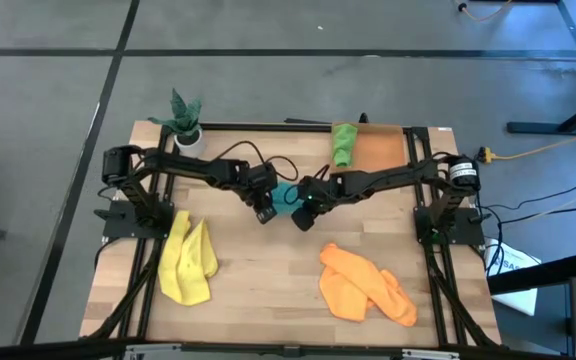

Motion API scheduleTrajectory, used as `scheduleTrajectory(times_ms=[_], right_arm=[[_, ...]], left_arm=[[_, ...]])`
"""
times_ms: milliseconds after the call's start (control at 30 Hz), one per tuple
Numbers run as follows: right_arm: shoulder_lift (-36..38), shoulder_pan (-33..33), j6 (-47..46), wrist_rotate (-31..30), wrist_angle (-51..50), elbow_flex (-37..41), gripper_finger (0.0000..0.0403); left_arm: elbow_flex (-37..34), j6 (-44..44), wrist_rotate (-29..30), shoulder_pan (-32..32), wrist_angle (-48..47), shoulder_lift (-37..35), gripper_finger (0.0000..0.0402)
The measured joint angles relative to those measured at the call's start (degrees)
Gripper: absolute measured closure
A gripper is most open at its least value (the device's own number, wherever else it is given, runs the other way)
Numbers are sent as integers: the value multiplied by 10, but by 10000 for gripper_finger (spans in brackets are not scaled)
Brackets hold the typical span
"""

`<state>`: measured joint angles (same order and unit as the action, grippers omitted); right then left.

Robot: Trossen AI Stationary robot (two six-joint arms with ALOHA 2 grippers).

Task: Roll microfiber towels into tight, uniform cylinder then place into a basket
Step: Fold the blue towel

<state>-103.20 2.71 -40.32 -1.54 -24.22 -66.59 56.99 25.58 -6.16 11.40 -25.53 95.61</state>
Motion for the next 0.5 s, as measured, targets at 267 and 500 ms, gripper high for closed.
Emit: scheduleTrajectory(times_ms=[267,500], right_arm=[[0,18,-2,-62,-3,0,400],[0,32,0,-42,-6,0,400]], left_arm=[[0,-6,22,17,30,0,401],[0,5,-31,33,29,0,401]])
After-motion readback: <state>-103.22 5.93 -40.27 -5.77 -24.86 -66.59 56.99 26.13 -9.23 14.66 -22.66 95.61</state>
